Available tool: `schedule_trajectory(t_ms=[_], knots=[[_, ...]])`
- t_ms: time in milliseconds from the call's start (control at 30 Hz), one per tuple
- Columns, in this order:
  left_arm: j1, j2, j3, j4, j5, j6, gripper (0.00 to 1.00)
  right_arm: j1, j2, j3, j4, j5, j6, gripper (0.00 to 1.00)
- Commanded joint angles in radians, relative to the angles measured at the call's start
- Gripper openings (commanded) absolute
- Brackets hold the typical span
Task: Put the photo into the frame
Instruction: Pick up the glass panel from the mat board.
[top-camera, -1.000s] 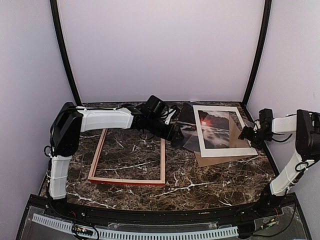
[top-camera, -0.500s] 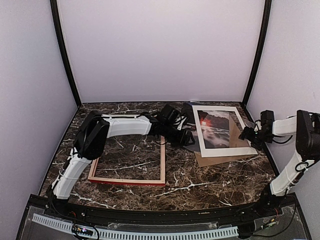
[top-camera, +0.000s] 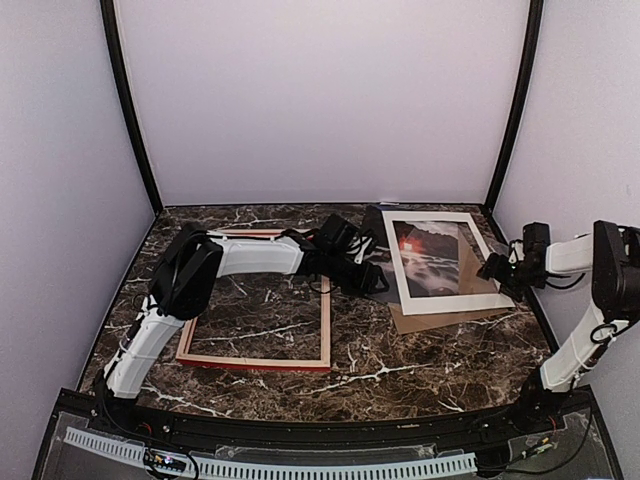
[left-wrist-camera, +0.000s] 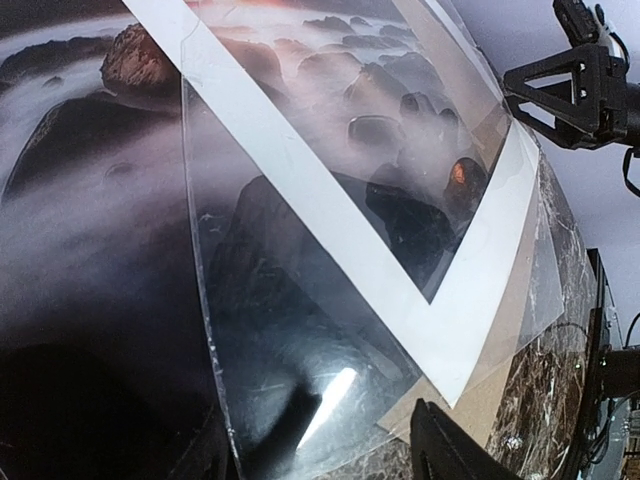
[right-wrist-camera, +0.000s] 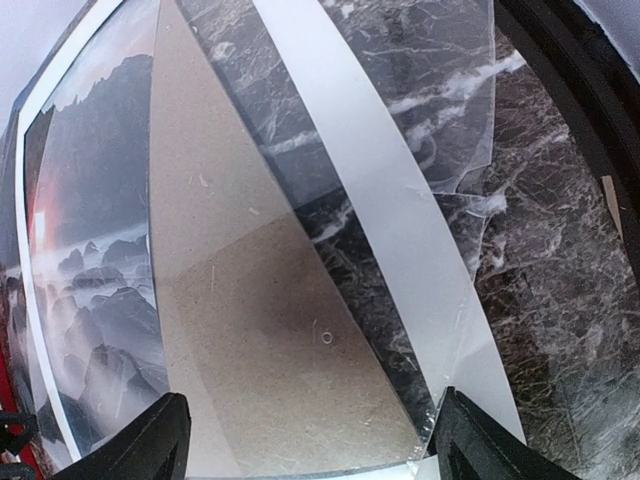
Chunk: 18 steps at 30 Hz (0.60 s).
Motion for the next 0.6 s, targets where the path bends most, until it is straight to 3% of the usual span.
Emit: schedule_trajectory(t_ms=[0,300,567], knots=[[-0.008,-0.092,-0.121,0.042,0.034,-0.037,0.62,0.005,-0.018,-0.027,0.009,-0.098,0.011,0.84],[-0.01,-0.185,-0.307,0.156,0.063,-0.105,0.54,0.005,-0.057,-0.043,0.051,-0.189,0.024,0.78],[-0.01,-0.245,-0.372,0.197,0.051,-0.136,0.52,0.005,-0.093,-0.065,0.082,-0.275,0.041,0.72]])
